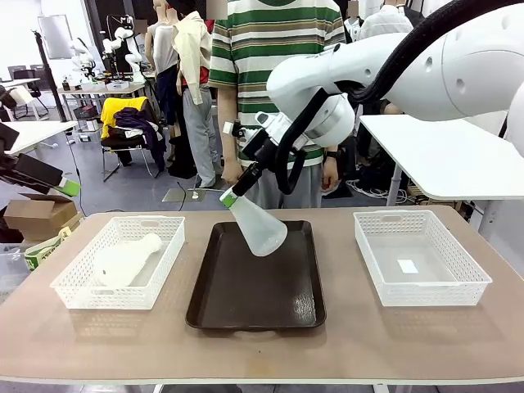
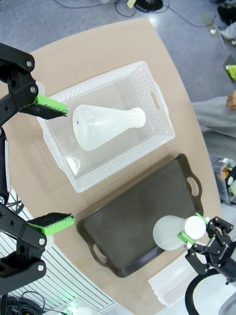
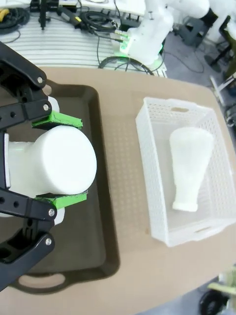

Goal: Prepare the laboratory tools.
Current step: Place the picked Big flask upright in the Handle tray as instructed by the person.

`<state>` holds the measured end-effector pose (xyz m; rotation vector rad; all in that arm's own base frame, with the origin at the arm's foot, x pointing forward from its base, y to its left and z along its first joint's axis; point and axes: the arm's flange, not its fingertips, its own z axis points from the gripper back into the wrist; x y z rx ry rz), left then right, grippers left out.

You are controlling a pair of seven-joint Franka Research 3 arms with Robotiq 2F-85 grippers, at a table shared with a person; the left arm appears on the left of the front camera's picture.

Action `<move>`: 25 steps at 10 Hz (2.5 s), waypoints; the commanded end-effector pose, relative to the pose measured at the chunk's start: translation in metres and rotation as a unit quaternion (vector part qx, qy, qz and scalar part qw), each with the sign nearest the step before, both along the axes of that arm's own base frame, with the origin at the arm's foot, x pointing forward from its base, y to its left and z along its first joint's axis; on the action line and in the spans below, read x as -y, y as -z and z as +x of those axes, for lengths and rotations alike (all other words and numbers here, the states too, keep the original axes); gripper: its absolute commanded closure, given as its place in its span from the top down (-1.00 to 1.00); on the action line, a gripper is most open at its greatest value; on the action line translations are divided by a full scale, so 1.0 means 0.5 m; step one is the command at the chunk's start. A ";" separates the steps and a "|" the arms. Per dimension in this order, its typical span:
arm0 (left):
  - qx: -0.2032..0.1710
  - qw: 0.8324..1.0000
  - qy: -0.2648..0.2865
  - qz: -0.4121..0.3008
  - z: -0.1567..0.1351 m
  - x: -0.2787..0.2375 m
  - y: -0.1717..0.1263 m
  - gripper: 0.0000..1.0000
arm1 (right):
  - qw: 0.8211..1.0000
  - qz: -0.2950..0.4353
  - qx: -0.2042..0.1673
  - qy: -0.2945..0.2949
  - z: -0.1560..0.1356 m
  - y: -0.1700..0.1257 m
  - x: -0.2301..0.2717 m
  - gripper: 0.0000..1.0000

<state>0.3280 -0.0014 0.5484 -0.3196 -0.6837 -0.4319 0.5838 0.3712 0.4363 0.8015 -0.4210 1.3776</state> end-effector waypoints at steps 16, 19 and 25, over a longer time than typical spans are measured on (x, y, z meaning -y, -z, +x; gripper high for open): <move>0.000 1.000 0.007 0.005 0.000 -0.008 0.002 1.00 | 0.931 0.328 0.072 -0.142 0.012 0.151 0.136 -1.00; 0.000 1.000 0.007 0.005 0.000 -0.008 0.002 1.00 | 0.929 0.342 0.064 -0.129 0.027 0.178 0.156 -1.00; 0.000 1.000 0.007 0.005 0.000 -0.008 0.002 1.00 | 0.925 0.360 0.047 -0.110 0.044 0.218 0.176 -0.96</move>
